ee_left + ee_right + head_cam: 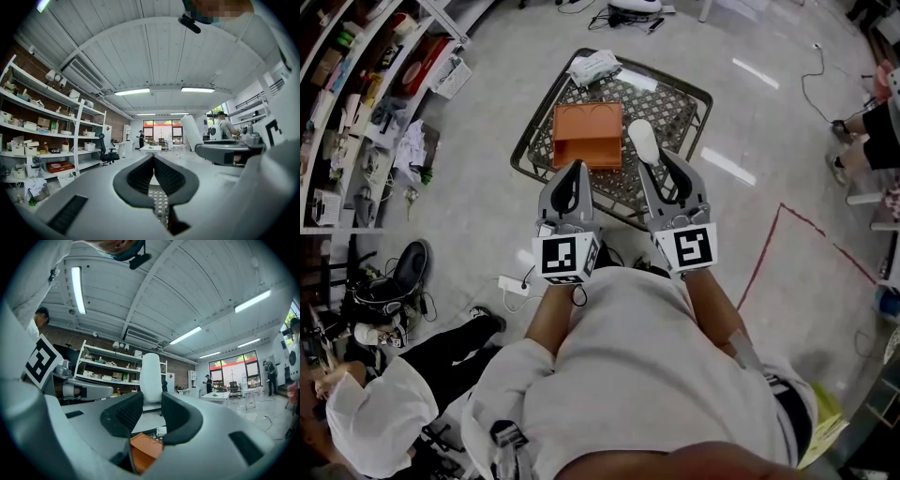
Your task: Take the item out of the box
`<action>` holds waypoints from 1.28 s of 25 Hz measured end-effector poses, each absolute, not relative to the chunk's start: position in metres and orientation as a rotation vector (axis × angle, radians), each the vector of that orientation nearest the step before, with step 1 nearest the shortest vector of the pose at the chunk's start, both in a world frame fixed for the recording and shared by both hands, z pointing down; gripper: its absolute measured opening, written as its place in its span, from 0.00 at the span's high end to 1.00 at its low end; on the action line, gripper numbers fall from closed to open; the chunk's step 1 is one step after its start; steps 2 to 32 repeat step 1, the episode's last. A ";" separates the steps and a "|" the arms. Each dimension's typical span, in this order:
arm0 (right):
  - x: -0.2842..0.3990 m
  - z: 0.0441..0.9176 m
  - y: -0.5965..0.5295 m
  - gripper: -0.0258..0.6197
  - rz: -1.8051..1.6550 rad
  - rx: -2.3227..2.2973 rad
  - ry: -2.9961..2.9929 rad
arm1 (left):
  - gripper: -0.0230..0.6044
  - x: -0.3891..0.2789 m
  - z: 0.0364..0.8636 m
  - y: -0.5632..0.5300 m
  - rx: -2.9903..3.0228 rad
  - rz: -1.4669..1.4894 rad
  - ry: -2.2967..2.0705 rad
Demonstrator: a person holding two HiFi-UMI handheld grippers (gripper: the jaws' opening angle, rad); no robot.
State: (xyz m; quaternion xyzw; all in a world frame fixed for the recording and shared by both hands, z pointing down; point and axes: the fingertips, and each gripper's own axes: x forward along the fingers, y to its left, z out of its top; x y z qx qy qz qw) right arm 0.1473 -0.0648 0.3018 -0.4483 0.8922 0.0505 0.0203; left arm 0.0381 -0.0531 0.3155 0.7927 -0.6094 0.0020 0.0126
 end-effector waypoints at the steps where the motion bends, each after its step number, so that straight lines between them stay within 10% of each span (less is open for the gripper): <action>1: 0.148 0.302 -0.066 0.78 0.159 -1.391 2.766 | 0.95 0.039 0.315 -0.054 2.473 0.006 -1.900; 32: 0.148 0.302 -0.066 0.78 0.159 -1.391 2.766 | 0.95 0.039 0.315 -0.054 2.473 0.006 -1.900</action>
